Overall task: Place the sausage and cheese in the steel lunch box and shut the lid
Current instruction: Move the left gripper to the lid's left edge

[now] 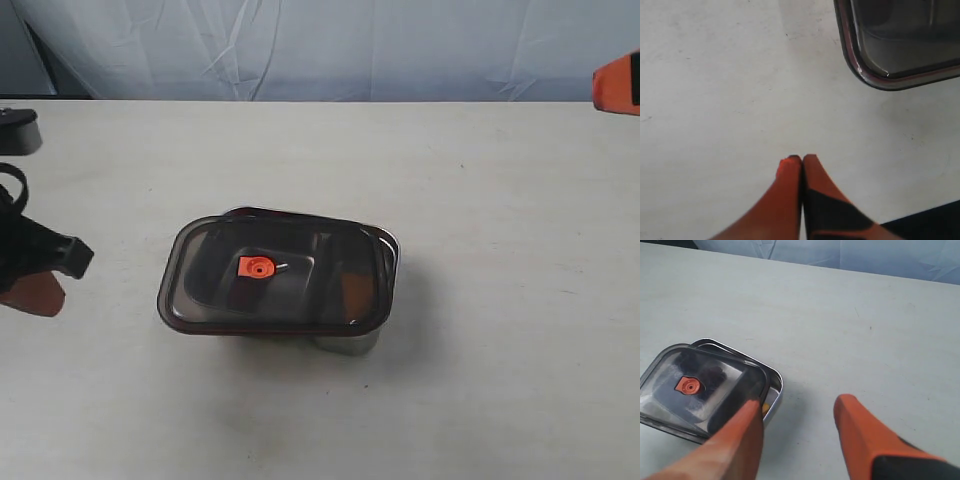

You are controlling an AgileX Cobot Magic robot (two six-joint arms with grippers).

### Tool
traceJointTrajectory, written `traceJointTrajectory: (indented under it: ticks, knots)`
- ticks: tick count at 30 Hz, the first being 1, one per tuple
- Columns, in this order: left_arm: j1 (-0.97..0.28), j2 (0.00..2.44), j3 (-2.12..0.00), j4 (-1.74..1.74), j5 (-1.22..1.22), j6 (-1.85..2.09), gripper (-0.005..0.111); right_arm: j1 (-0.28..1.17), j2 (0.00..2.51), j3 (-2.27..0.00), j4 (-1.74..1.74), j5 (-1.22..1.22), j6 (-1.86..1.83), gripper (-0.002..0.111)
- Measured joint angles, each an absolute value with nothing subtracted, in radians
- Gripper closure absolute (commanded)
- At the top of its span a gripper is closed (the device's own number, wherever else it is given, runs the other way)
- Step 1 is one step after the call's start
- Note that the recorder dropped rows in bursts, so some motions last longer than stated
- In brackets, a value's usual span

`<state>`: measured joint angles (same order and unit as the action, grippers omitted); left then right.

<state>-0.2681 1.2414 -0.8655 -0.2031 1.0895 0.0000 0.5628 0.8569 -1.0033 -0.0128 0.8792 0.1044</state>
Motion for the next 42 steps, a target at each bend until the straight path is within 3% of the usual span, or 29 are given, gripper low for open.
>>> traceJointTrajectory:
  ticks: [13, 15, 19, 31, 42]
  knots:
    - [-0.268, 1.456, -0.865, -0.258, 0.978, 0.012, 0.107, 0.563, 0.857, -1.003, -0.015, 0.881, 0.104, 0.063]
    - [-0.268, 1.482, -0.865, -0.267, 0.962, 0.020, 0.107, 0.563, 0.857, -1.003, -0.015, 0.881, 0.104, 0.073]
    - [-0.268, 1.517, -0.865, -0.298, 0.926, 0.037, 0.107, 0.563, 0.857, -1.003, -0.025, 0.883, 0.104, 0.110]
    - [-0.378, 1.587, -0.870, -0.326, 0.811, 0.054, 0.107, 0.563, 0.857, -1.003, -0.060, 0.887, 0.102, 0.108]
    - [-0.387, 1.633, -0.936, -0.317, 0.782, 0.044, 0.107, 0.563, 0.857, -1.003, -0.064, 0.896, 0.102, 0.108]
